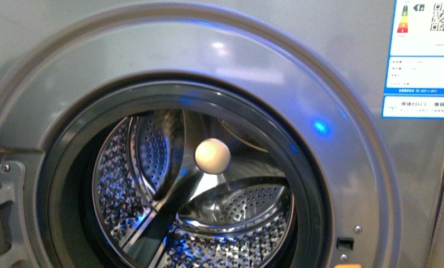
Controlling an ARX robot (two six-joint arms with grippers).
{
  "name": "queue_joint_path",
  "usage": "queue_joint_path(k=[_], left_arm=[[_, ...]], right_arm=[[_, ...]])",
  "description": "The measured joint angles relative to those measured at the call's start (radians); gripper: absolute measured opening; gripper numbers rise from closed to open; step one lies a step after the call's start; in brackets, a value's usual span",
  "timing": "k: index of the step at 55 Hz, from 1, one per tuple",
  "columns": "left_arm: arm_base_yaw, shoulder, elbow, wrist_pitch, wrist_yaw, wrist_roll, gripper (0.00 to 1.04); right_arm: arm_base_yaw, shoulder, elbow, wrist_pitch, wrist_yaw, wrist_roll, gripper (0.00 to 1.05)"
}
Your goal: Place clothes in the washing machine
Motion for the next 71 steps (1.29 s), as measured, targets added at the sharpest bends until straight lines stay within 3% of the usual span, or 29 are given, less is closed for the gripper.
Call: queue_joint_path(k=[37,41,55,66,71], left_arm=[[0.000,0.000,0.000,0.000,0.000,0.000,0.98],[0.000,0.000,0.000,0.000,0.000,0.000,0.98],[0.000,0.000,0.000,0.000,0.000,0.000,0.98],[0.000,0.000,0.000,0.000,0.000,0.000,0.98],[0.000,0.000,0.000,0.000,0.000,0.000,0.98]], right_arm=[[0.000,0.000,0.000,0.000,0.000,0.000,0.97],[-0.073,0.005,-0.001,0.083,-0.196,0.028,0.97],[-0.296,0.111,0.034,0.186,-0.499,0.060,0.97],[-0.609,0.298,0.119,0.409,-0.770,0.119,0.97],[-0.684,0.388,0.154,0.509,-0.828,0.136,0.97]])
